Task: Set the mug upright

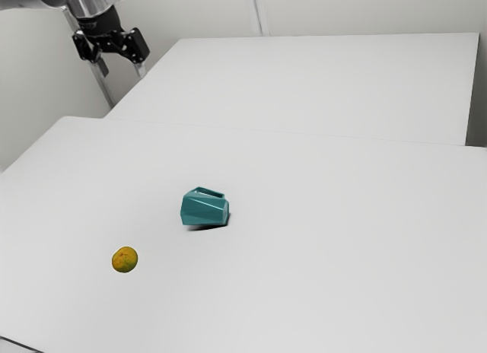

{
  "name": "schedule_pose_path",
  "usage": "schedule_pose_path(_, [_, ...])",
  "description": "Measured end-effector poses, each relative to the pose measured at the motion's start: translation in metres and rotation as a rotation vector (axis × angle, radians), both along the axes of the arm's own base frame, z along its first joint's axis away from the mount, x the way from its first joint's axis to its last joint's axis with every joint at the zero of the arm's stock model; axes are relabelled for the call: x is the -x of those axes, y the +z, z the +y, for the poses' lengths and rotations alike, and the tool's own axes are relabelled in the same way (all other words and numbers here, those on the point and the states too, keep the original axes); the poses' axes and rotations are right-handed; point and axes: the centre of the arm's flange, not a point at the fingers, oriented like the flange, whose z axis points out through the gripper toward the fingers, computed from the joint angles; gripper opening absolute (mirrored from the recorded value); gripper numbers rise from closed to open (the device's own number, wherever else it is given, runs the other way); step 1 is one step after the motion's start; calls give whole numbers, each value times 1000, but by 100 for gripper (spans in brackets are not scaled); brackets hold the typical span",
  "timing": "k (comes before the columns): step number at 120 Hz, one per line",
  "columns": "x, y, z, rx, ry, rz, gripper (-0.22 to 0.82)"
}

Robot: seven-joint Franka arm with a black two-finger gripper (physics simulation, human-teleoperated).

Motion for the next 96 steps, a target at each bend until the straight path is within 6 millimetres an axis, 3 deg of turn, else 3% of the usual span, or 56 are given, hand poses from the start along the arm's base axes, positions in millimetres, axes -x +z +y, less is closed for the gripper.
schedule_pose_path(12, [0,-3,-5,22,-9,10,60])
schedule_pose_path(19, [-4,-15,-2,52,-2,30,60])
schedule_pose_path(29, [-6,-70,37,172,82,112,60])
schedule_pose_path(40, [6,-139,69,345,153,178,60])
schedule_pose_path(47, [17,-182,74,457,172,204,60])
schedule_pose_path(65, [49,-271,75,726,211,221,60])
schedule_pose_path(77, [65,-307,86,839,219,179,60])
schedule_pose_path(96, [60,-345,100,961,208,69,60])
